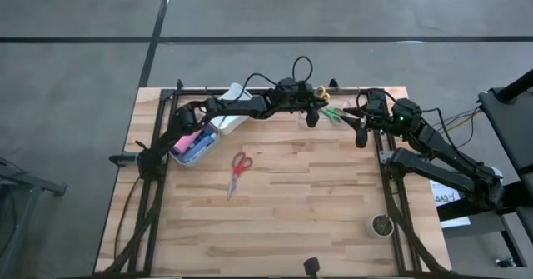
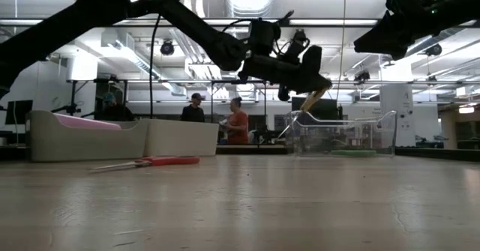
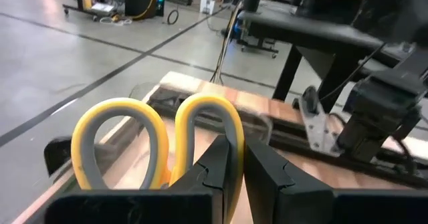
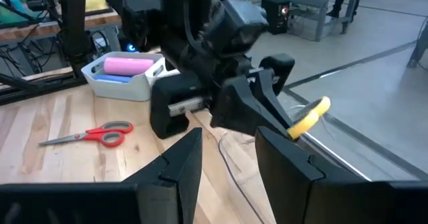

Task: Pick & Place Paint Supplies
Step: Put the yellow scissors into the transparent bin

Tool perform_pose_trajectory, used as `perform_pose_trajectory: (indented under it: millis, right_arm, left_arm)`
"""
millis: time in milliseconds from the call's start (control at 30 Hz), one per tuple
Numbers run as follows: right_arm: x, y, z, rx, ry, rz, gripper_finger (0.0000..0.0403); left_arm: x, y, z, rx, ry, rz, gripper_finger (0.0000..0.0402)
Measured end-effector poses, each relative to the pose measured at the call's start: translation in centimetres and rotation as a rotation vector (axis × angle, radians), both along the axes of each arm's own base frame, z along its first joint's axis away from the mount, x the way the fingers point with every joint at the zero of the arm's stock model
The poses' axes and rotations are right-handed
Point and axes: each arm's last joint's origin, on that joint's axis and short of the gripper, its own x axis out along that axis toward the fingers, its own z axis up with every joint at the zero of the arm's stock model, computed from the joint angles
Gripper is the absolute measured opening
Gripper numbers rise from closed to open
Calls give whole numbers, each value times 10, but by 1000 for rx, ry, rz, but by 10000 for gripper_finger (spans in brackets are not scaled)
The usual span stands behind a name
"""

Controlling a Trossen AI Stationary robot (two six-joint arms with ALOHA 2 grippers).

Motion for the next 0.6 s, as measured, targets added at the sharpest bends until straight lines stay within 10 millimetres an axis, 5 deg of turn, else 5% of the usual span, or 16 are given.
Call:
perform_pose_trajectory:
  millis: [600]
  right_arm:
    - [0, 0, 0, 0, 0, 0, 137]
  left_arm:
    - [-1, 3, -5, -34, 22, 46, 60]
